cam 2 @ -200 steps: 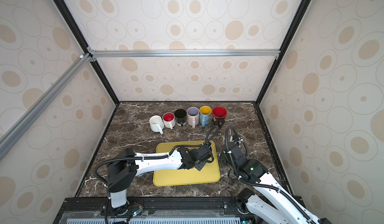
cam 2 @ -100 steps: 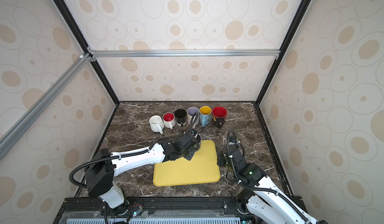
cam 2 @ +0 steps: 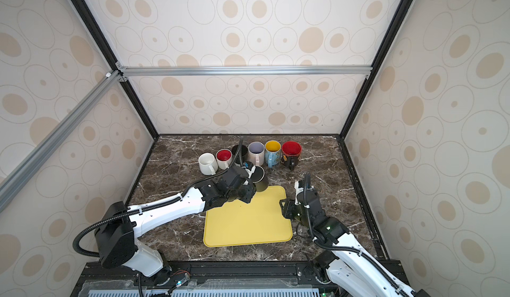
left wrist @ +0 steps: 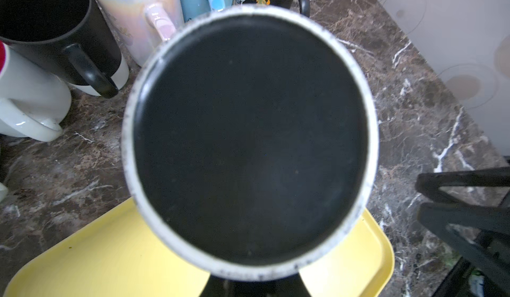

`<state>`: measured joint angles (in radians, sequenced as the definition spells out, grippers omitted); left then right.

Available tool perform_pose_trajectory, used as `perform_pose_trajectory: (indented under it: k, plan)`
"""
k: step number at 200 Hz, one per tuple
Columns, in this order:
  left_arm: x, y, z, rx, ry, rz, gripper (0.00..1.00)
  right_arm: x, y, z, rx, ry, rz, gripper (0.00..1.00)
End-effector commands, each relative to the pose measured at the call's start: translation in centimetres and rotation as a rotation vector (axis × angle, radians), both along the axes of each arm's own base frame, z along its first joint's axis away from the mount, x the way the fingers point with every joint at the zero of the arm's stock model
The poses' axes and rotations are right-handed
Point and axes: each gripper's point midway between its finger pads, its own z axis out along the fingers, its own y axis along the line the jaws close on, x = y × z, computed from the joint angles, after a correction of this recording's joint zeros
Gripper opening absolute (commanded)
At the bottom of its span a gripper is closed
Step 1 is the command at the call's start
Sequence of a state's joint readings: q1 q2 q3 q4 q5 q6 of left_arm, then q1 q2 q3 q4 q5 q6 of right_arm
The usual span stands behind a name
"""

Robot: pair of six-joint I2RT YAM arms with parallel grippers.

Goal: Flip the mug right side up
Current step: 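Lift the dark mug with the left gripper toward the right gripper, then grasp the dark mug's rim with the right gripper beside the left gripper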

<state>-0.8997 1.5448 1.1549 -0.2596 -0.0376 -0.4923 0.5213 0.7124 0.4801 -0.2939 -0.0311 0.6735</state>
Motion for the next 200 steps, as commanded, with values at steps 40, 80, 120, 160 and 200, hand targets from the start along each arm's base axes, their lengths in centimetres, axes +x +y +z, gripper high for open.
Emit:
perform_pose_trajectory:
  k: [40, 80, 120, 160, 200]
  plan:
    - [1.2, -1.2, 9.5, -0.429, -0.108, -0.011, 0.0, 1.1, 2.8, 4.8, 0.407, -0.132, 0.125, 0.41]
    - [-0.2, -0.9, 13.2, -0.651, -0.103, -0.06, 0.0, 1.9, 3.3, 8.0, 0.614, -0.194, 0.186, 0.46]
    - [-1.6, -0.2, 16.2, -0.9, -0.107, -0.125, 0.0, 3.2, 4.3, 11.1, 0.783, -0.226, 0.259, 0.51]
    - [-2.2, -0.4, 16.4, -1.027, -0.045, -0.17, 0.0, 3.0, 5.4, 13.9, 0.861, -0.265, 0.375, 0.51]
    - [-2.5, -0.7, 16.9, -1.11, -0.017, -0.199, 0.0, 2.6, 5.9, 13.7, 0.81, -0.232, 0.405, 0.51]
